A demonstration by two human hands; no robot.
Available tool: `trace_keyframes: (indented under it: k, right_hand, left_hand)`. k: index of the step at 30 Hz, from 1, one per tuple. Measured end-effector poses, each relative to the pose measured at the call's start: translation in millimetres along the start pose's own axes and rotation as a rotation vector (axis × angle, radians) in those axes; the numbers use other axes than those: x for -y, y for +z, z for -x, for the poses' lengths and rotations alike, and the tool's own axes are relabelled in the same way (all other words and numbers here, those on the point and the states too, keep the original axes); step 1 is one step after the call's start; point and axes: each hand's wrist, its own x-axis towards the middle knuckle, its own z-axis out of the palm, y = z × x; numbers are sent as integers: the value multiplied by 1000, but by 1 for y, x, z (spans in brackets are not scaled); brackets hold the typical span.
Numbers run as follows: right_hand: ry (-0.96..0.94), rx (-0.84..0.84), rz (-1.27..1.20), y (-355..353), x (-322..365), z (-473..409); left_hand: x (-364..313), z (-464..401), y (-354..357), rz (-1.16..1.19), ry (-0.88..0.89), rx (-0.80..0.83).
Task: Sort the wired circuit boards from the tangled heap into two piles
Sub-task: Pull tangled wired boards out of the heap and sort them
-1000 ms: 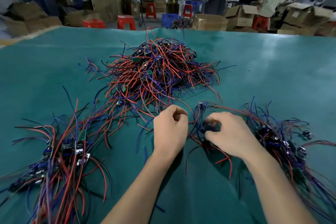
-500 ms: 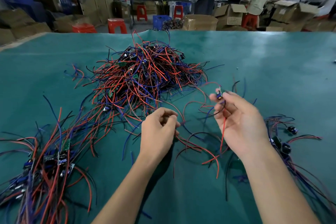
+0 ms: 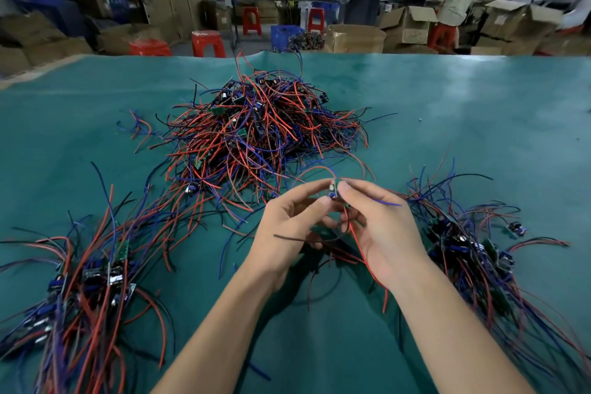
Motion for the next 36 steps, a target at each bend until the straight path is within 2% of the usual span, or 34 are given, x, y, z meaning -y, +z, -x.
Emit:
trace_keyframes:
  k: [2,6,10,12,15,17,19,22,24,26,32,36]
  right_hand:
    - [-59,-14,27,-1,0,0]
    - [-336,-13,421,0,-6,1]
    - [-230,-64,387,-3,0,-1]
    - [-217,-82,511,-6,6,-1]
    - [-346,-130,858,-8,9,3]
    - [-472,-180,958,-9,9,4]
    - [-468,-139,856,-6,7,5]
    - [-256,-55,472,-3,3,3]
    - [-149,-41,283,-4,3,2]
    - [-121,-32,180,-6,6,1]
    - [-182,-20,261,-13,7,-3]
    - [-359,-122,488,-29,12,-9]
  left_hand:
    - [0,-1,-1,13,-5,41]
    - [4,-2,3,86,-20,-45]
    - [6,-6,1,153,-5,-165]
    - [6,-7,-1,143,19,-177]
    - [6,-8,-2,69,103,-159]
    - [7,-7,-2,-50,159,-133]
    - [7,-5,-2,-182,190,-109]
    - [6,-2,0,-353,220,-108]
    - [6,-1,0,-351,215,-108]
    - [6,-1,-1,-306,165,-92]
    - [6,1,1,-340,91,36]
    - [4,1,0,-302,37,84]
